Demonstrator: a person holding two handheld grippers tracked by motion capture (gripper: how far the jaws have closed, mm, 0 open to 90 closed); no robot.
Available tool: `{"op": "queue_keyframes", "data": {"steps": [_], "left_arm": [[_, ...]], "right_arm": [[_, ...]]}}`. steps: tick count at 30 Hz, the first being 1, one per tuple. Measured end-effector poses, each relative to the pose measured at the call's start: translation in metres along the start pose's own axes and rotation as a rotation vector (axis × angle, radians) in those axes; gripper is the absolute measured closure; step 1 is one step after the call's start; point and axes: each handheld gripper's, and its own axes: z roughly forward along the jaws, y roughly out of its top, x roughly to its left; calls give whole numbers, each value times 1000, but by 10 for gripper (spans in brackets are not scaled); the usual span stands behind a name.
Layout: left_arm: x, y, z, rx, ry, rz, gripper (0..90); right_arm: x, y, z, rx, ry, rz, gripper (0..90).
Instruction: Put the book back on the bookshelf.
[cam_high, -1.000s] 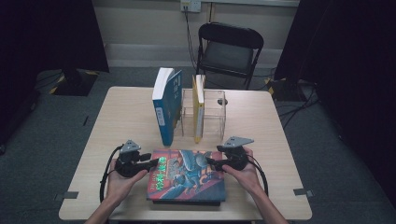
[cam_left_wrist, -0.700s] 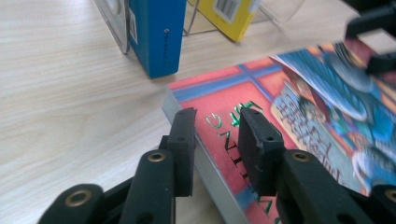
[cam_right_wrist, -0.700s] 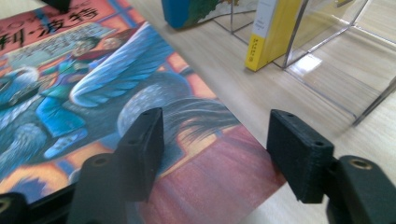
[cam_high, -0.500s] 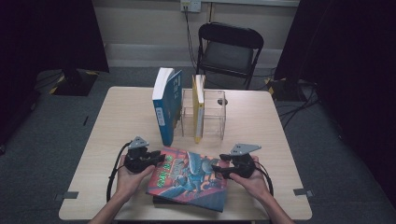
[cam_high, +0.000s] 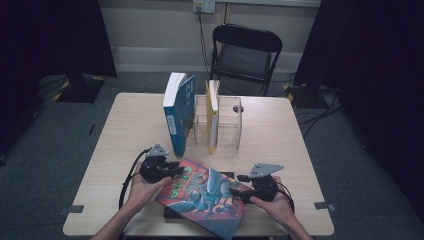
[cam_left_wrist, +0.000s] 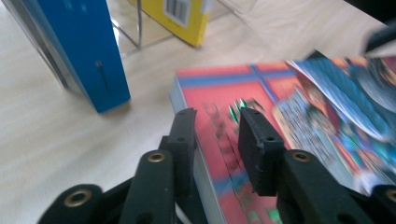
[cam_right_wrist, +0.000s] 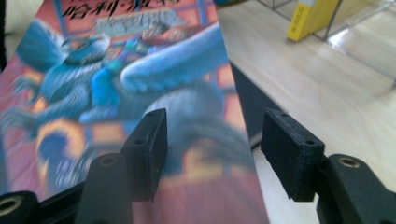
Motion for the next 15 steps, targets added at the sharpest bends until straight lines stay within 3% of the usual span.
{"op": "queue_keyframes", "data": {"steps": [3,7,11,15], "left_arm": [[-5,-8,-11,10,9,29,639],[-7,-17,-26,36,12,36,534],[-11,-32,-43,37,-9,29,512],[-17,-46,-58,41,-34,42,500]], "right_arm": [[1,13,10,-5,15,-1,432],[2,33,24,-3,42,1,471],[4,37,36,9,48,4,486],[1,35,36,16,39,15,519]]}}
